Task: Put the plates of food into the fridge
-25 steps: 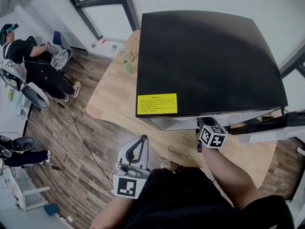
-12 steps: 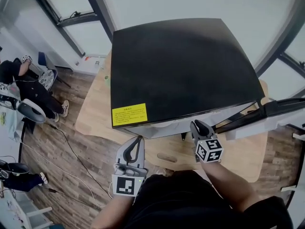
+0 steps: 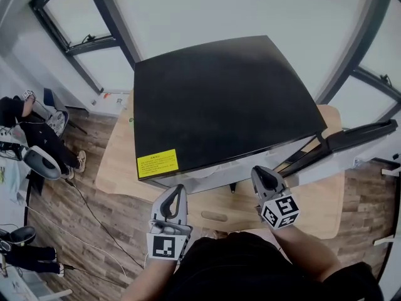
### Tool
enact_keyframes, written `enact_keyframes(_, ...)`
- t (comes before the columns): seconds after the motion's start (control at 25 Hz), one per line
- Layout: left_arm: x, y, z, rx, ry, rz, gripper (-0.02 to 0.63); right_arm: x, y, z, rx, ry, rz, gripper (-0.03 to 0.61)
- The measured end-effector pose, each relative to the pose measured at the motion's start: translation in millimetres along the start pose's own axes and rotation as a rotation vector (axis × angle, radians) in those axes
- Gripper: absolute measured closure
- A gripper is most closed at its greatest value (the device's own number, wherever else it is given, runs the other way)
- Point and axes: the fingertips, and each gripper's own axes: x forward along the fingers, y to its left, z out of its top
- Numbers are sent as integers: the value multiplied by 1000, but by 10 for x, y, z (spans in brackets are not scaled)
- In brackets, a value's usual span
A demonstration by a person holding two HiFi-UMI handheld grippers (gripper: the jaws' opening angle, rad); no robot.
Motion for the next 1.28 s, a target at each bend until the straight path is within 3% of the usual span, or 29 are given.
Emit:
enact_keyframes(0.68,-13,-22,60,-10,-14,-12,609,-357,-63,362,19,-49,-13,555)
enact_keyframes(0.84,-39,-6,3,29,21,-16,609,-381,-64,359,10,-52,-28,555)
enact_keyframes(1.28,-21,-39,67,41,-8,-21,609,-447,-146,433,-8,-59,-54,555)
